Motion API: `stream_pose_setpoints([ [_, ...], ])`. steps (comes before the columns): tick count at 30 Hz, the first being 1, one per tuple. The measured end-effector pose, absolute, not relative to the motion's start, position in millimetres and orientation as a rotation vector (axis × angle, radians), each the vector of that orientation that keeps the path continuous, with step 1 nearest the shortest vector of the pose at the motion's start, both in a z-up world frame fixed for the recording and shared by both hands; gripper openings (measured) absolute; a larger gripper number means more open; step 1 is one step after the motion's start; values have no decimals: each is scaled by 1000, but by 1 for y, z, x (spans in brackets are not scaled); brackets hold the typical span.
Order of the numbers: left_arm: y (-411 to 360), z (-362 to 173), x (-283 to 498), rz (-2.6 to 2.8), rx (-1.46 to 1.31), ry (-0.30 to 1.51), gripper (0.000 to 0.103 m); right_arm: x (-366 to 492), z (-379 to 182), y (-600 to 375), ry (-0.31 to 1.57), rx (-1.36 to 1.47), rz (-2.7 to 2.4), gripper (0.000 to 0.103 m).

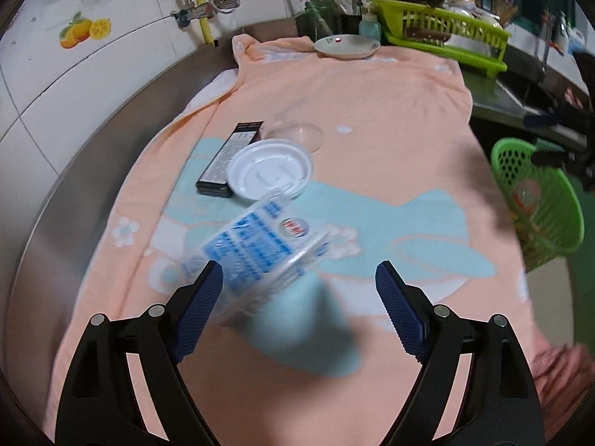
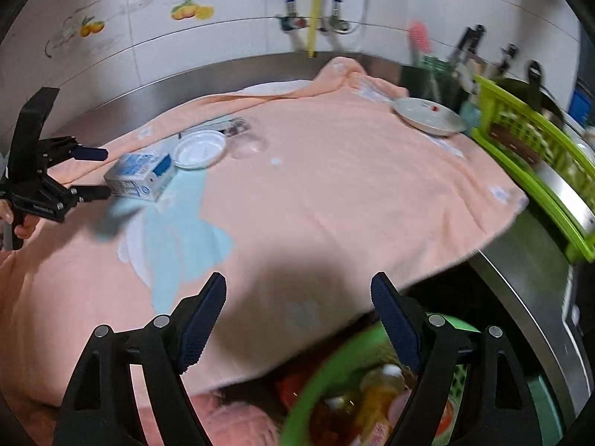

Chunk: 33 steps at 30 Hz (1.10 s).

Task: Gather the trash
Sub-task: 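Grasp the milk carton with the left tool while the right tool grasps the clear plastic cup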

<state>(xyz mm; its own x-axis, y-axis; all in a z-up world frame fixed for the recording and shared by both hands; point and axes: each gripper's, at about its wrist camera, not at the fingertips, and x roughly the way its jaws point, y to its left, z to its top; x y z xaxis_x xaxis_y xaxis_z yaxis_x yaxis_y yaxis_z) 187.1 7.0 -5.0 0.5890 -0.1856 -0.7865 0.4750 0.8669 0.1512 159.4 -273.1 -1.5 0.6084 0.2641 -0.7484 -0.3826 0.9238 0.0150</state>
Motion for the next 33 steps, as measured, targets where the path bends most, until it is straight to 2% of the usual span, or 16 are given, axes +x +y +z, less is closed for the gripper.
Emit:
stream_pose_setpoints([
  [5, 23, -11, 197, -405, 396, 859, 85, 200, -2, -234, 852, -157, 452, 79],
  [10, 32, -6, 210, -441, 330, 814, 90, 244, -7, -197, 858, -162, 509, 82],
  [17, 35, -22, 224, -468, 357, 844, 90, 301, -11, -155, 846, -182, 543, 86],
  [33, 23, -40, 237, -594, 538, 840, 91, 375, -42, -132, 888, -133, 561, 87],
])
